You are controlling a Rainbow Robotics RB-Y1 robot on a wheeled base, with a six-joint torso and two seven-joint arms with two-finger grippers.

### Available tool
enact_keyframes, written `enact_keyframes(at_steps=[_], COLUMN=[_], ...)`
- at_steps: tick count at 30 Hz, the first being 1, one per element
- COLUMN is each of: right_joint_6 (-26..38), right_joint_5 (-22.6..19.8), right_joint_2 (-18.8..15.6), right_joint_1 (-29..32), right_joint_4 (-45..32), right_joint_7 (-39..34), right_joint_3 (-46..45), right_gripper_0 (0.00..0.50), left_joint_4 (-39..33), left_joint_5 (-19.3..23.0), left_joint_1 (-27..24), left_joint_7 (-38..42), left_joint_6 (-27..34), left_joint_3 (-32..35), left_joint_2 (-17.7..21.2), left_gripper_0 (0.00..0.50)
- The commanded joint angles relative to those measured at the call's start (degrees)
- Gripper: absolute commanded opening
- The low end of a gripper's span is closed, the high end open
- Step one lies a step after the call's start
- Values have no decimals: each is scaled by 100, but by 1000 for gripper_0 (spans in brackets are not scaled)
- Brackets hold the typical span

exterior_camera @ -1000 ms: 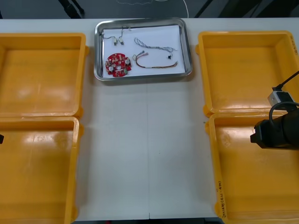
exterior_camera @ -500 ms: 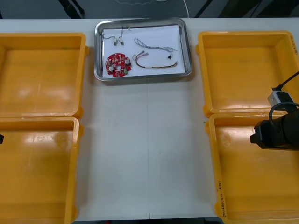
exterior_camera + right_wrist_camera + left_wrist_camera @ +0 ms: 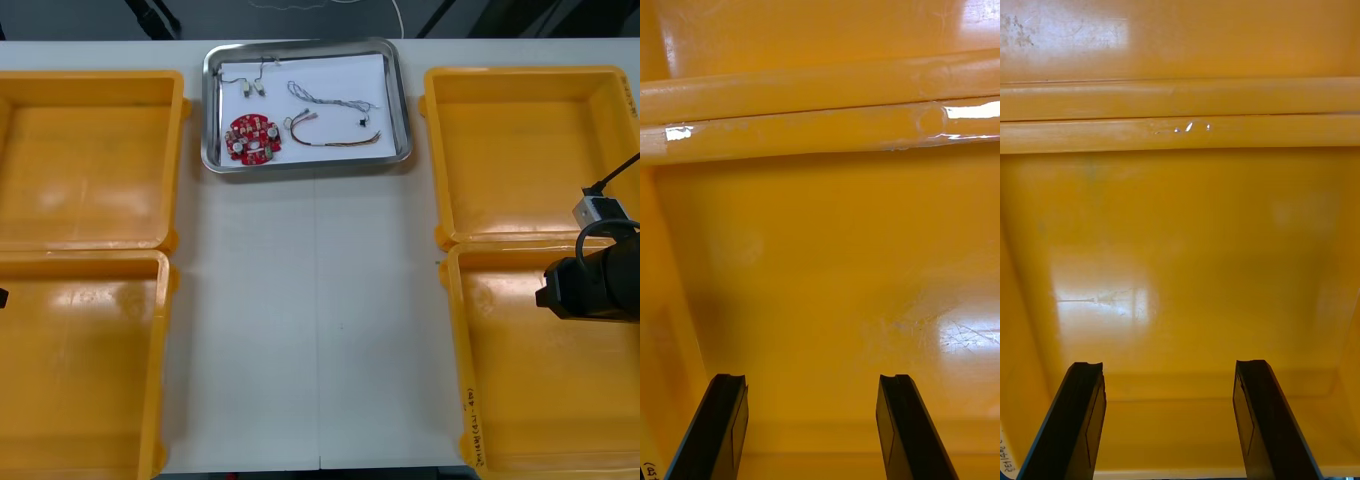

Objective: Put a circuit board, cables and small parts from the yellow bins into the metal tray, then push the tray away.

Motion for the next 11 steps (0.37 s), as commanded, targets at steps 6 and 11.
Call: enact_keyframes(at_steps=[6,11], right_joint_6=[28,28], right_joint_5=[-40,-40], right_joint_2=[-154,-154], right_joint_1=[84,84], right_joint_4=[-67,-67], right_joint_7=[2,2], right_joint_3=[-166,-166], right_gripper_0=[500,500], left_joint_4=[-144,-144], left_joint_5=[33,33], left_joint_1=[118,118], left_joint_7=[-315,-315], left_joint_6=[36,36], left_joint_3=[170,170], left_joint_2=[240,240], left_gripper_0=[500,500])
